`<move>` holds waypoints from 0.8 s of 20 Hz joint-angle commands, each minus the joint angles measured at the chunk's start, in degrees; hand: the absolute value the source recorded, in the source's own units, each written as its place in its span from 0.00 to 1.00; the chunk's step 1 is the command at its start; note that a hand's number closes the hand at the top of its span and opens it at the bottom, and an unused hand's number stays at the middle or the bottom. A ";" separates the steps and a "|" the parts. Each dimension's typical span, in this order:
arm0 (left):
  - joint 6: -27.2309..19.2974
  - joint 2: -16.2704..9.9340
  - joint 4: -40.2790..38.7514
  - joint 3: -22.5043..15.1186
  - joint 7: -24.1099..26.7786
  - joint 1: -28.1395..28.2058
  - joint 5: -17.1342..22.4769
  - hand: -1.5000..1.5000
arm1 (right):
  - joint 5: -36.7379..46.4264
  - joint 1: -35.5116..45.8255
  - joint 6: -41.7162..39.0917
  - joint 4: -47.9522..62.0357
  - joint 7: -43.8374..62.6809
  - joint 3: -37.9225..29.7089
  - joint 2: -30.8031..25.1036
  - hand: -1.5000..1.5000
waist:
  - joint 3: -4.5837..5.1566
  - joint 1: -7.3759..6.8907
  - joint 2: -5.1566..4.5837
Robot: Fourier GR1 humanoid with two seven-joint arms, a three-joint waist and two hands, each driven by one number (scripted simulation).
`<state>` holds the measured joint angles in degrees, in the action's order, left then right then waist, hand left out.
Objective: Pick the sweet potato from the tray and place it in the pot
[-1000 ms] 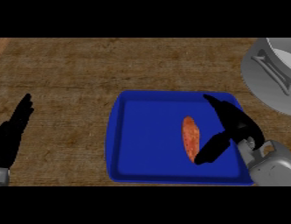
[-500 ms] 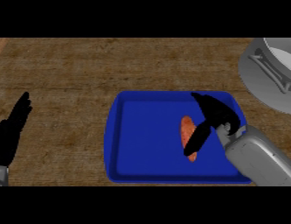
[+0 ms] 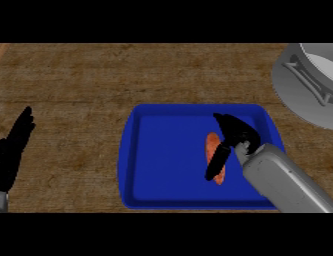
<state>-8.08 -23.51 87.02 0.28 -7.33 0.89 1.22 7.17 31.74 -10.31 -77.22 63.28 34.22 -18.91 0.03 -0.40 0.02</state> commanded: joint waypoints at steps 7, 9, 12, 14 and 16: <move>1.09 2.13 2.61 0.38 -0.23 1.63 -1.19 0.50 | 4.31 1.63 -3.04 9.34 2.34 -3.39 3.38 0.00 | -0.03 -0.13 -0.03; 3.65 -0.23 -1.55 3.73 1.35 -1.25 0.32 0.50 | 7.39 -0.65 -0.78 11.56 0.22 -1.04 6.41 0.00 | -0.02 0.02 -0.09; 2.43 1.96 1.15 3.48 0.54 1.60 -1.00 0.50 | 8.35 -5.65 -1.55 4.35 2.00 -1.88 5.53 0.00 | -0.02 0.33 0.06; 2.29 2.79 -0.09 2.15 1.87 1.49 -2.78 0.50 | 9.77 -1.59 -1.13 13.45 -1.77 -2.84 8.45 0.00 | -0.03 -0.07 -0.09; 2.02 3.73 -1.20 2.24 3.00 2.49 -3.47 0.50 | 7.59 -4.33 -6.36 3.70 2.66 -2.41 6.55 1.00 | -0.01 0.39 0.07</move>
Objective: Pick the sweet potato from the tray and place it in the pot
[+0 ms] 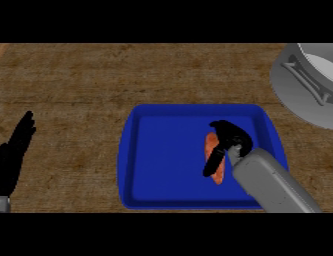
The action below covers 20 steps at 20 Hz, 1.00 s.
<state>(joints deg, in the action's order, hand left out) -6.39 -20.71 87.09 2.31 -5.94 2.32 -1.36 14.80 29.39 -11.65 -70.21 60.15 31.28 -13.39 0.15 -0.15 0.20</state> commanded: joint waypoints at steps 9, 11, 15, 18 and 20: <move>2.15 2.06 2.97 2.07 0.01 2.81 -0.99 0.50 | 7.00 0.10 -4.48 3.70 -2.01 -2.95 4.38 1.00 | -0.15 -0.28 -0.18; 1.54 2.30 1.19 2.16 0.38 1.73 -2.62 0.50 | 7.76 -2.08 -5.51 -0.66 -0.13 -2.34 4.71 1.00 | -0.14 0.00 -0.13; 1.21 3.73 4.84 0.68 -4.94 -0.08 -3.80 0.50 | 9.80 3.53 -6.75 4.70 -2.13 -7.24 4.51 1.00 | -0.16 -0.19 -0.18; 3.91 1.87 1.47 2.29 -0.18 0.28 -1.45 0.50 | 13.41 15.70 2.52 18.06 -5.59 -12.78 3.65 1.00 | -0.16 -2.24 -0.84; 3.56 1.23 1.29 2.24 -2.01 -3.01 -1.99 0.50 | 14.14 19.26 4.36 21.49 -9.90 -16.89 -3.15 1.00 | -0.24 -3.09 -1.63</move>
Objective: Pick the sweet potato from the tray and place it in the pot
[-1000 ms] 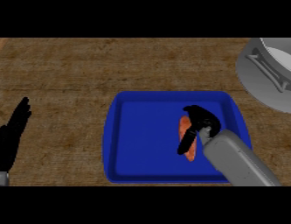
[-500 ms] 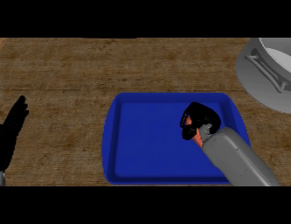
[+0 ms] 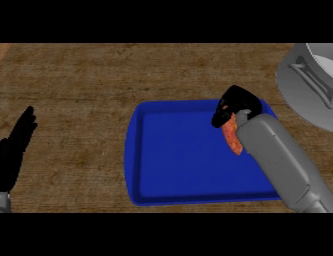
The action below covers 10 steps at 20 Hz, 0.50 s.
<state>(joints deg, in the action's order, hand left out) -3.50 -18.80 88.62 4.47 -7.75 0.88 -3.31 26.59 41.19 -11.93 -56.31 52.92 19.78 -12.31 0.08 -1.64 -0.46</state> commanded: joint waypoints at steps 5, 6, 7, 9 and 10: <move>0.79 0.02 -2.15 0.27 2.23 -1.02 -0.24 0.50 | 11.00 14.22 10.99 17.89 -4.30 -2.68 -5.65 1.00 | -0.07 -1.38 -0.55; 0.54 0.54 -0.92 -1.03 -0.06 -1.46 -0.93 0.50 | 13.38 15.40 12.89 17.43 -2.60 -1.45 -5.83 1.00 | -0.09 -1.11 -0.36; 0.41 0.34 -1.43 -1.00 0.96 -1.77 -1.42 0.50 | 16.09 16.70 14.96 18.90 -1.53 0.10 -5.30 1.00 | -0.07 -1.48 -0.52; 1.10 0.20 -1.99 -0.06 -0.49 -3.12 0.04 0.50 | 18.81 20.34 17.25 18.03 1.69 0.50 -5.93 1.00 | -0.04 -0.61 -0.18; 0.13 0.76 -3.75 -0.80 1.20 -2.55 -1.64 0.50 | 21.42 21.55 19.23 19.62 2.83 1.49 -6.64 1.00 | 0.00 -0.86 -0.45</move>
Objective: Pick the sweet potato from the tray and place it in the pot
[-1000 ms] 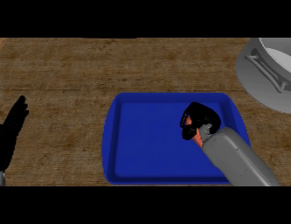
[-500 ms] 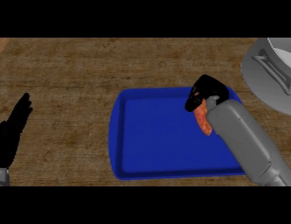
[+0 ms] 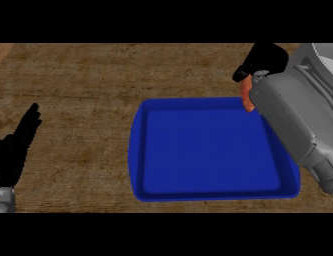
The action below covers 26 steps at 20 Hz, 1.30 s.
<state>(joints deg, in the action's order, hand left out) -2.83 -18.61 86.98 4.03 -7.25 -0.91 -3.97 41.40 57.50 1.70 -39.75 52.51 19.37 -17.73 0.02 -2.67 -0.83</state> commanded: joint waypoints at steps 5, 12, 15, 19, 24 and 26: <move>1.00 -0.69 2.24 1.47 -0.93 2.10 1.34 0.50 | 13.34 10.17 9.29 1.99 7.45 3.08 -4.01 1.00 | -0.01 1.04 0.81; -0.63 0.32 -0.89 1.58 -0.31 -0.36 -0.69 0.50 | 13.93 10.58 20.92 3.61 5.06 -3.84 -5.80 1.00 | -0.03 1.99 0.54; -0.11 0.54 -0.48 1.74 0.58 1.18 -0.68 0.50 | 13.16 11.03 23.01 5.97 0.36 -7.00 -8.09 1.00 | -0.02 1.68 0.44; 0.03 1.07 3.29 1.21 -2.03 1.15 -0.50 0.50 | 11.70 12.31 23.59 8.33 -5.79 -10.96 -13.20 1.00 | -0.05 1.28 0.44; 0.18 1.77 3.14 0.93 -1.94 1.19 -1.12 0.50 | 9.66 10.29 29.29 15.80 -15.12 -15.39 -14.43 1.00 | -0.07 0.67 0.09; 0.47 1.61 1.80 1.45 -0.05 1.11 -1.11 0.50 | 9.16 12.62 27.10 18.82 -17.92 -16.73 -17.33 1.00 | -0.07 0.44 -0.04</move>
<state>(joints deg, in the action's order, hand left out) -2.36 -17.49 89.25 5.55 -7.96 0.84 -4.75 51.70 68.49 27.92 -26.36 40.46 5.56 -32.13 -0.04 -1.73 -0.60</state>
